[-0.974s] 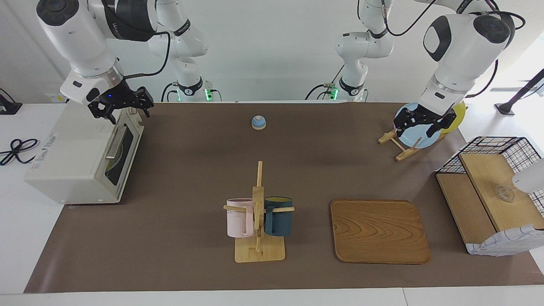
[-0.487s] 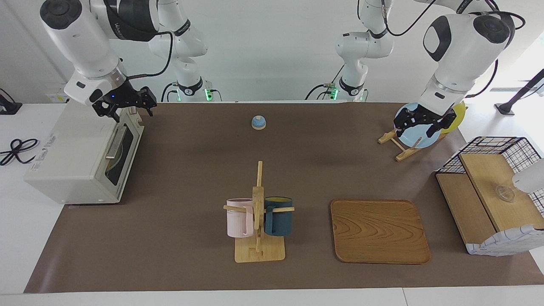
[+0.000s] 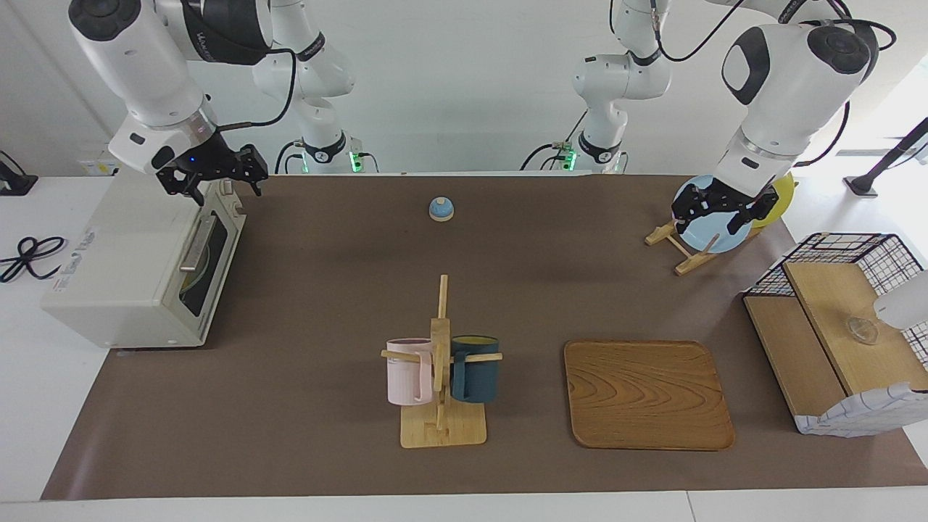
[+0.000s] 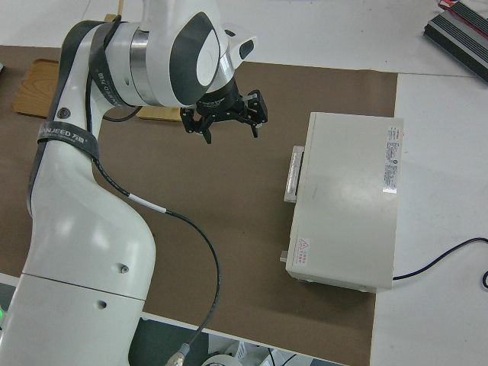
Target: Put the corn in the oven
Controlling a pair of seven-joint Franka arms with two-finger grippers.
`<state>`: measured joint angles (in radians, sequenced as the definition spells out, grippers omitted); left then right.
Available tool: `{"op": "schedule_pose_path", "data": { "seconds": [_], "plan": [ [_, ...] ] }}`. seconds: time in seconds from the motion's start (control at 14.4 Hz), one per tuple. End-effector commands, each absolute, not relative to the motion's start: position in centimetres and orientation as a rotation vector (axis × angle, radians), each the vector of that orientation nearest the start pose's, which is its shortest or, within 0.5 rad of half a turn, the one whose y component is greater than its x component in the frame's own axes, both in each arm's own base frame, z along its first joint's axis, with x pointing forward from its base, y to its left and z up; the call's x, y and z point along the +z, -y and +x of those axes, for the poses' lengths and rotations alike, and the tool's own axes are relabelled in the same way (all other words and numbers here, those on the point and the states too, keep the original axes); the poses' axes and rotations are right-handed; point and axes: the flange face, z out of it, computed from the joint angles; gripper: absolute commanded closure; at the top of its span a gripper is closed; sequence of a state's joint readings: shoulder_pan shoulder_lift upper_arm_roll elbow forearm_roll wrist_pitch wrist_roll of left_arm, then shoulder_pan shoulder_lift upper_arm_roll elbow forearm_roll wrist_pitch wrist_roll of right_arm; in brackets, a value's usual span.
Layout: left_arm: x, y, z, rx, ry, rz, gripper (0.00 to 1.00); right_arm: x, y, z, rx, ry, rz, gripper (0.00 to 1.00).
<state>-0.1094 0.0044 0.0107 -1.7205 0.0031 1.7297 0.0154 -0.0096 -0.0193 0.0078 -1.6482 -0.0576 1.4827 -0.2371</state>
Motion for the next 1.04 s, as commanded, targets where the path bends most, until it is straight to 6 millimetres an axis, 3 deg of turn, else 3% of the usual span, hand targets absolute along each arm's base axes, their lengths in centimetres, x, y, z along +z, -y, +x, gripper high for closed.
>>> {"op": "schedule_pose_path", "data": {
  "seconds": [0.0, 0.97],
  "plan": [
    [56.89, 5.22, 55.70, -0.019, -0.186, -3.146, 0.00, 59.69, 0.93, 53.35, 0.246, 0.328, -3.128, 0.00],
    [56.89, 5.22, 55.70, -0.019, -0.186, -3.146, 0.00, 59.78, 1.25, 53.56, 0.224, 0.319, -3.131, 0.00]
  ]
}}
